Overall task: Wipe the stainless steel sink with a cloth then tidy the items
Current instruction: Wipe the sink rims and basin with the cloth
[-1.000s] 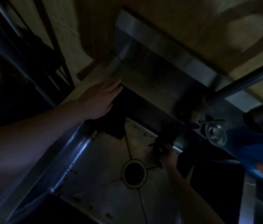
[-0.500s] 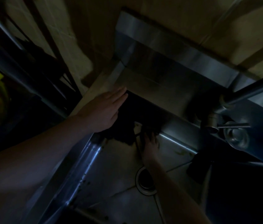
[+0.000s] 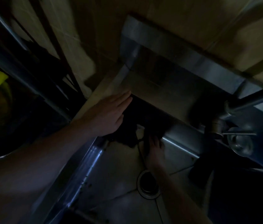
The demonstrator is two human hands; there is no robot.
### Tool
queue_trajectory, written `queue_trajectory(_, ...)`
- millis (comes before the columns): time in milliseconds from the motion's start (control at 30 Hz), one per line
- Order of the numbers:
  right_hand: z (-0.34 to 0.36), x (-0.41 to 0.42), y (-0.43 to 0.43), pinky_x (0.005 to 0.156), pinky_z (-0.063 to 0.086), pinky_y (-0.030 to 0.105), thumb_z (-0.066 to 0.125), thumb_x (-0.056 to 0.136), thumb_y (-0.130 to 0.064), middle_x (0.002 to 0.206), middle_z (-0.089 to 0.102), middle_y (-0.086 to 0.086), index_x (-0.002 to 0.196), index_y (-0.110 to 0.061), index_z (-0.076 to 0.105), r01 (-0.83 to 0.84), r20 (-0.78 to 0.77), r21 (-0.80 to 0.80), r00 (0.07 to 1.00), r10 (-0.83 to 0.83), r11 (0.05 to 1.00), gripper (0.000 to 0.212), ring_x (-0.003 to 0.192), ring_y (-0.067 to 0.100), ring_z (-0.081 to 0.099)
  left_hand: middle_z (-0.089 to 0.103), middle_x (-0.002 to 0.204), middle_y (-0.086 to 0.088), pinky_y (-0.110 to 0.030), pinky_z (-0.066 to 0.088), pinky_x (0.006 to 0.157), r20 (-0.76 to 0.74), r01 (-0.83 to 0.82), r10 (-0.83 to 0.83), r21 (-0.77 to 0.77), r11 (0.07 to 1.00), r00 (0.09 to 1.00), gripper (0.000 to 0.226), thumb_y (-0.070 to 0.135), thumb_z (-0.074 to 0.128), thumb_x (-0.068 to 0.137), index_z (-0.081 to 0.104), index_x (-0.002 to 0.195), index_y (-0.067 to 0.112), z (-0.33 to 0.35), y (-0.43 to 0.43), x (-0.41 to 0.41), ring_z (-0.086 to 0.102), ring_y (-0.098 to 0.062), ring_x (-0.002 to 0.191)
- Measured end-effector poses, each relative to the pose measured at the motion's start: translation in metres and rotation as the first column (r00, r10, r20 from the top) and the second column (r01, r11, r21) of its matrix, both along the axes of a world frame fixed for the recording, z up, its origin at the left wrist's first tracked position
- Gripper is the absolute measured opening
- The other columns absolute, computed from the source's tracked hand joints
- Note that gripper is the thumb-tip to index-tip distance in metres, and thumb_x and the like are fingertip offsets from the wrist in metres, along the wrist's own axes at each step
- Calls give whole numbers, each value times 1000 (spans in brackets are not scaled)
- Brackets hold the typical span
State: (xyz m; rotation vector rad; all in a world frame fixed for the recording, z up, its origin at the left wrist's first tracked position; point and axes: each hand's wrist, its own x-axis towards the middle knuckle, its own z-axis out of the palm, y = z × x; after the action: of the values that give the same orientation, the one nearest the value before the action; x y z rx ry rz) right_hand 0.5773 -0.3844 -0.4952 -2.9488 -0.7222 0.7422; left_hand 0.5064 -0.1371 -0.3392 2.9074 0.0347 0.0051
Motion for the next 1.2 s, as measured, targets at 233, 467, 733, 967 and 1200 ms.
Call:
queue_trajectory(233, 0, 5, 38, 115, 23, 48, 44, 95, -22, 160, 9, 2, 151, -30, 8, -203, -52, -130, 979, 198, 971, 68, 139, 35, 22, 16, 155, -14, -38, 20, 116, -20, -8, 7, -16, 1000, 1000, 64, 21, 48, 88, 24, 145, 3, -1, 1, 1, 17, -24, 144)
queue_trajectory(467, 10, 6, -45, 108, 38, 45, 54, 88, -18, 158, 8, 9, 151, -24, 16, 162, -72, -10, 984, -163, 987, 73, 137, 36, 27, 21, 153, -17, -35, 17, 115, -15, 6, -6, -4, 1000, 1000, 63, 20, 50, 87, 29, 143, 0, 1, 0, 0, 21, -25, 142)
queue_trajectory(733, 10, 8, -68, 113, 28, 41, 53, 84, 2, 156, 17, 18, 147, -11, 29, 534, -92, 149, 846, -526, 833, 69, 139, 38, 28, 17, 155, -15, -31, 12, 114, -34, 3, -1, 62, 998, 999, 66, 24, 50, 88, 25, 145, 2, 0, 0, 1, 18, -24, 143)
queue_trajectory(967, -4, -16, -19, 118, 20, 35, 49, 91, -14, 158, 23, 3, 148, -24, 29, -131, -63, 183, 987, 145, 974, 61, 144, 25, 21, 20, 154, -15, -31, 13, 114, -31, -4, 6, 63, 998, 1000, 66, 25, 50, 86, 27, 144, 3, 3, -1, 0, 20, -25, 142)
queue_trajectory(1200, 5, 13, -96, 119, 18, 43, 51, 84, -3, 159, 18, 9, 147, -12, 31, 292, 116, 96, 946, -302, 952, 66, 148, 29, 10, 16, 155, -15, -37, 18, 117, -43, 2, 1, 66, 998, 999, 66, 27, 46, 88, 24, 145, 3, 3, -1, 0, 17, -25, 143)
